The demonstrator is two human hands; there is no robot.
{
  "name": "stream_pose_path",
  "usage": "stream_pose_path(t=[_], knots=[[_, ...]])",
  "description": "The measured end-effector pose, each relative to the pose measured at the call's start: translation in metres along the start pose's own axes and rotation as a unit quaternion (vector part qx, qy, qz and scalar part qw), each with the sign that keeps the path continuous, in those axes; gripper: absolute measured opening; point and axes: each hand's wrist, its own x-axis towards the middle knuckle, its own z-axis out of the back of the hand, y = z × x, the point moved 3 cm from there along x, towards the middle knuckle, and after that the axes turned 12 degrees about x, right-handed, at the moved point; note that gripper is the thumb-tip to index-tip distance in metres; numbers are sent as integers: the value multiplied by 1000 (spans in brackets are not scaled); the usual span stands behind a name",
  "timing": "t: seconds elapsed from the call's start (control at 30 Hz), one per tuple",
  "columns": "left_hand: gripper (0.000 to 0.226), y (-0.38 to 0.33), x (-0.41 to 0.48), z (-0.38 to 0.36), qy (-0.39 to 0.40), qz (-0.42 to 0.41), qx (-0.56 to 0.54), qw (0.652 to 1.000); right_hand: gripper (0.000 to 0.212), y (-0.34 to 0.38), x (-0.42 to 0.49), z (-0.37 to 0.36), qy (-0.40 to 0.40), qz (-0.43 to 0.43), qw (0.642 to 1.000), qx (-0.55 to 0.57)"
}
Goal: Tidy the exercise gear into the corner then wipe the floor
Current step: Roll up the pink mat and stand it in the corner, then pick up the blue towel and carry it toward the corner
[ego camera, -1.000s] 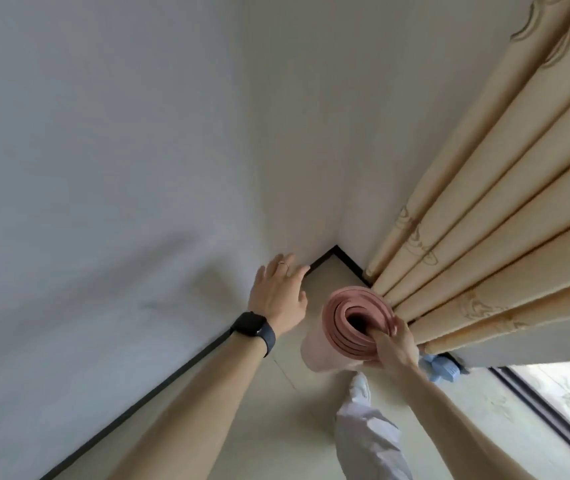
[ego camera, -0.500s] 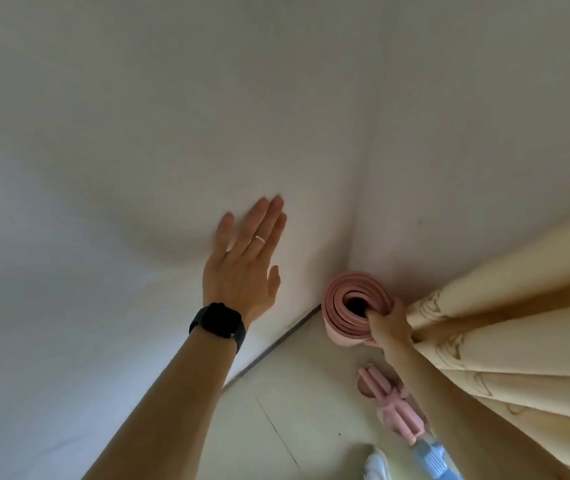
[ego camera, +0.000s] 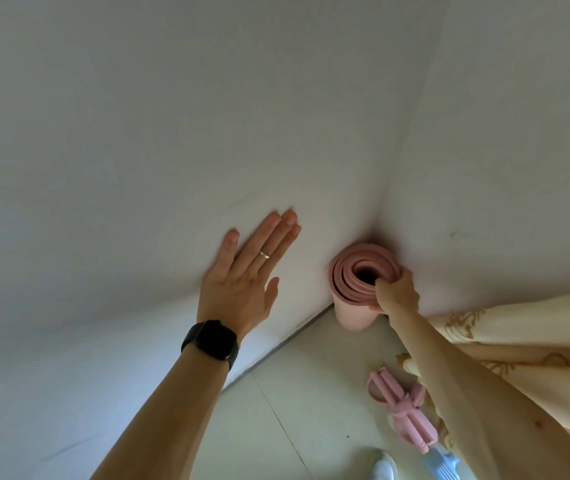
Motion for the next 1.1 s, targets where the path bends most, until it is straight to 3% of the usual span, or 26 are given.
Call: stream_pose_path(t=[0.07, 0.2, 0.27, 0.47, 0.6, 0.7, 0.8, 0.9, 1.0, 1.1], knots=[[83, -1, 0, -1, -5, -1, 13, 1000, 71, -1, 3, 5, 20, 5, 999, -32], [79, -3, 0, -3, -19, 0, 34, 999, 110, -11, 6, 8, 69, 15, 996, -55], [78, -3, 0, -4, -21, -1, 46, 999, 117, -15, -3, 11, 66, 31, 995, -62], [75, -1, 4, -4, -11, 14, 37, 999, 54, -13, -67, 34, 80, 146, 983, -83], [81, 5, 5, 5, 33, 24, -30, 999, 56, -15, -100, 59, 131, 165, 963, -167], [87, 9, 4, 28, 110, 14, -107, 988, 48, 1, -141, 84, 168, 209, 940, -212], [83, 7, -2, 68, 206, 74, -275, 936, 38, 27, -186, 106, 192, 271, 909, -252], [72, 11, -31, 108, 317, 192, -431, 823, 32, 60, -242, 122, 208, 384, 858, -272], [68, 24, -76, 138, 344, 289, -506, 736, 30, 88, -299, 133, 211, 465, 820, -258], [64, 51, -129, 164, 352, 342, -519, 700, 35, 103, -349, 128, 218, 526, 775, -275]])
